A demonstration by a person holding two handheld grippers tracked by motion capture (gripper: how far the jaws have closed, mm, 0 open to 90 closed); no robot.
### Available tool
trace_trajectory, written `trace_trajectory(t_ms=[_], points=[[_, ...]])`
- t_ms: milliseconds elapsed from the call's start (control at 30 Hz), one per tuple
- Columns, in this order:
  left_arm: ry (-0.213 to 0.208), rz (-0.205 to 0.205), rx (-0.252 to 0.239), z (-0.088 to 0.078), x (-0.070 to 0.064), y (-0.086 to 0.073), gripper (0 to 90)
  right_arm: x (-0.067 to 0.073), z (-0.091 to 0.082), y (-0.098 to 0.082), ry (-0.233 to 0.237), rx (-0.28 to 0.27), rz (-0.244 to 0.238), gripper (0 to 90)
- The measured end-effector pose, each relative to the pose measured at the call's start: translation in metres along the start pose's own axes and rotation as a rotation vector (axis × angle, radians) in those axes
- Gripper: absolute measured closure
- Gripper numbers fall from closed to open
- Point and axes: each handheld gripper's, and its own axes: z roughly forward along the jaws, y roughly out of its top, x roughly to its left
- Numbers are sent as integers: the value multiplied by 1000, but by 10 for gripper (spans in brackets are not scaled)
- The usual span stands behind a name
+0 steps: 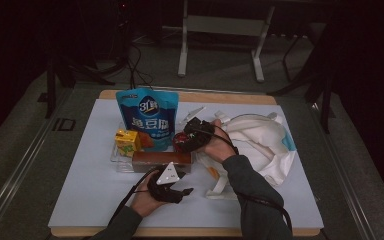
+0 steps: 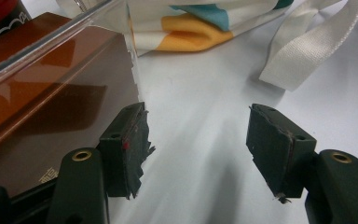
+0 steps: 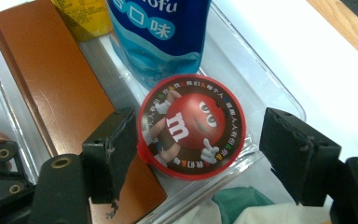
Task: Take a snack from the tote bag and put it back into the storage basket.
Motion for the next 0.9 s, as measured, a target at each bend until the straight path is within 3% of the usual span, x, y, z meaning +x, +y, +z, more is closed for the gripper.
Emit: trace_trajectory(t_ms=[500, 900], points=[[2, 1, 0, 0, 0, 0, 384, -1, -20, -1, -19, -43, 1, 399], [4, -3, 0, 0, 0, 0, 384, -6, -32, -14, -27, -21, -12, 420]])
